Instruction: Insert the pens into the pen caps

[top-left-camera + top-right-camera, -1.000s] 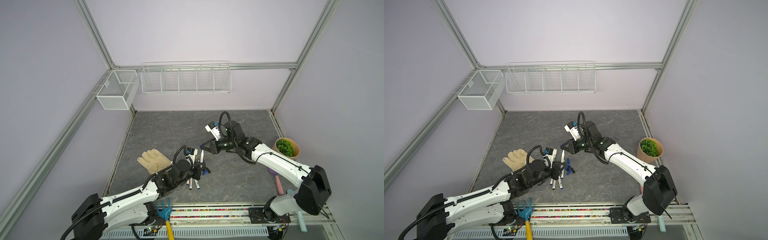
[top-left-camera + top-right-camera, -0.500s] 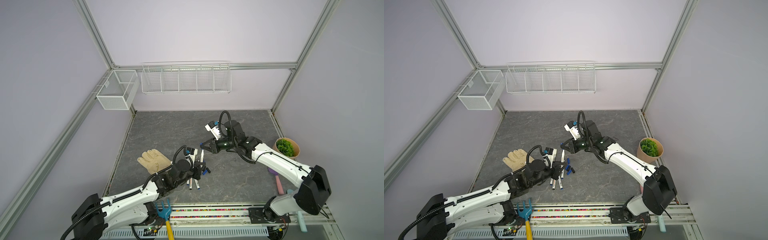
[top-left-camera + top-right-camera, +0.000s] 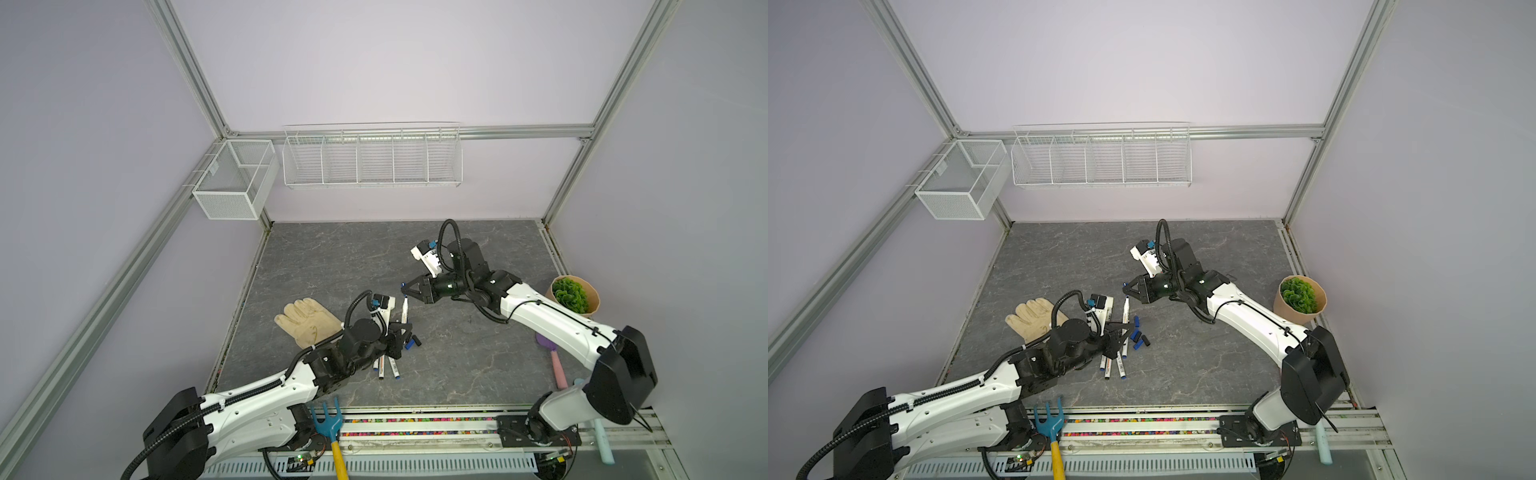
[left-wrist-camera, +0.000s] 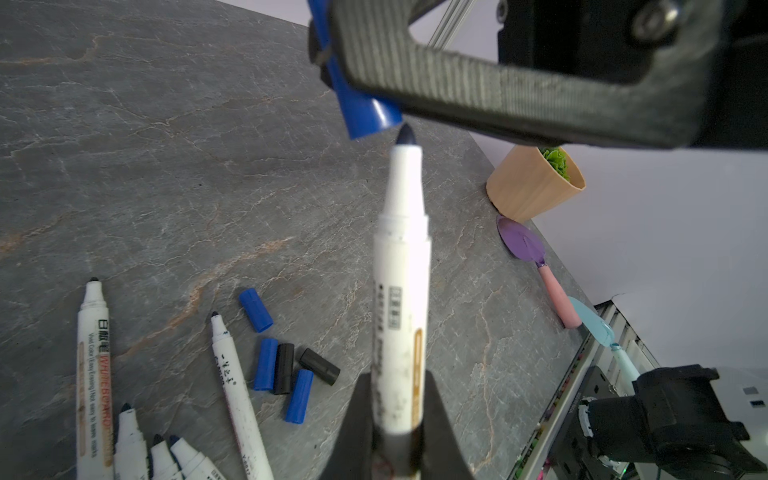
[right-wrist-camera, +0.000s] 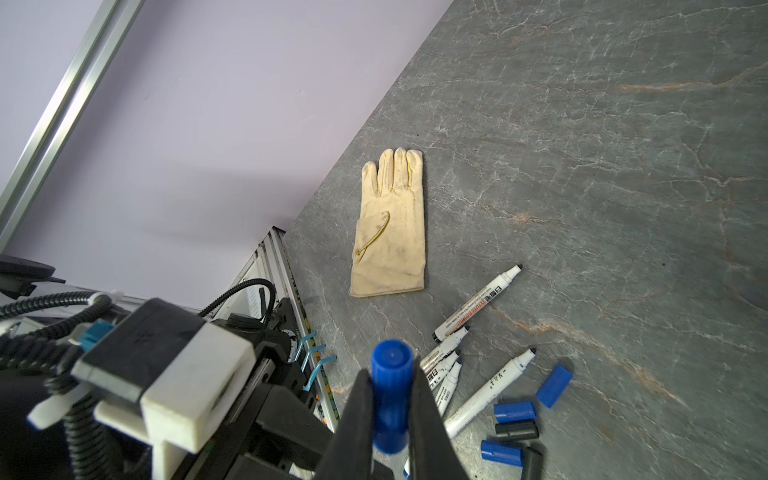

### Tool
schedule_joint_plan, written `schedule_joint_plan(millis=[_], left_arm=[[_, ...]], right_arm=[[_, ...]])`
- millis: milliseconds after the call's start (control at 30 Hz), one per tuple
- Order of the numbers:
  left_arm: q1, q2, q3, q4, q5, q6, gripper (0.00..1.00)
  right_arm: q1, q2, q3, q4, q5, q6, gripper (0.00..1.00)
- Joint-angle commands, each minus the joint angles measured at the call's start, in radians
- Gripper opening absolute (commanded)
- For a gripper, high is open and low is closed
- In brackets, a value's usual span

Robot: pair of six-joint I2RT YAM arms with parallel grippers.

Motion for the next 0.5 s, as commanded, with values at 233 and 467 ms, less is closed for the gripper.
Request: schedule_joint_plan(millis=[233, 467], left_arm=[[-0.005, 0.001, 0.009, 0.023, -0.01, 0.01, 0.0], [-0.005, 0.013, 0.01, 0.027, -0.007, 0.009, 0.0]], right_arm=[[-0.003, -0.04, -0.034, 0.007, -0.048, -0.019, 0.07], [-0.008, -0.052, -0.028, 0.004, -0.042, -0.023, 0.07]])
